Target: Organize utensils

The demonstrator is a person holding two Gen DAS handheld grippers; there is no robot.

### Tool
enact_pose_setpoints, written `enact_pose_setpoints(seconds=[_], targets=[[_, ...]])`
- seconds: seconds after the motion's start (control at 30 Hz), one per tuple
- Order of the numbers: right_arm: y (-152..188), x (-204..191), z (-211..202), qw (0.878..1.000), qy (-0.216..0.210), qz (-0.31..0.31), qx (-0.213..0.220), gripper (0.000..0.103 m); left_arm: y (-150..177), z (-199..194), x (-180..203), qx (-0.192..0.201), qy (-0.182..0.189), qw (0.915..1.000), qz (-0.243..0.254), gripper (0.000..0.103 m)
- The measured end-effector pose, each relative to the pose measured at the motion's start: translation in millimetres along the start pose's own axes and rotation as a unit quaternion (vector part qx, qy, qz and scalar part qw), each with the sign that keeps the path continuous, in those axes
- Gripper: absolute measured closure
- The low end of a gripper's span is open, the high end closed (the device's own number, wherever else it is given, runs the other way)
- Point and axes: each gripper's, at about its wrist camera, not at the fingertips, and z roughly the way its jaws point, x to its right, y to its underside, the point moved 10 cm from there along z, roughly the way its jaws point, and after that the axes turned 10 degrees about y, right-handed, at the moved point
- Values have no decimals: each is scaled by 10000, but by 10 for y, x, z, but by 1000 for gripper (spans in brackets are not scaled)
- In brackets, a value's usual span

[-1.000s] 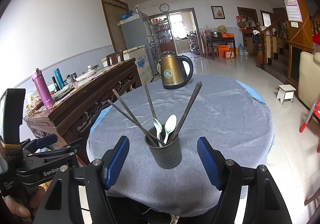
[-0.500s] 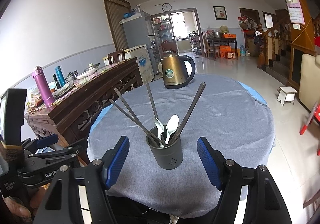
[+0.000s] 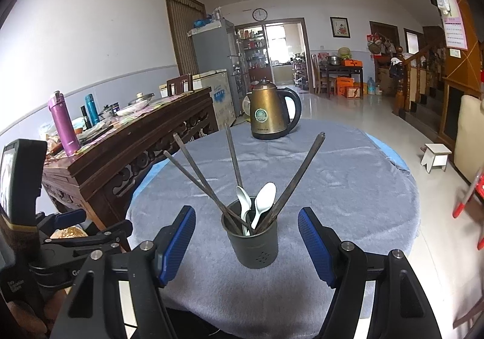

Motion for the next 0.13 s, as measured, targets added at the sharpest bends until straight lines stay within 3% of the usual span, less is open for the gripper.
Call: enact_pose_setpoints(seconds=[0.13], targets=[[5, 104, 94, 9999, 75, 79, 27, 29, 6, 160, 4, -104, 48, 9999, 42, 17]])
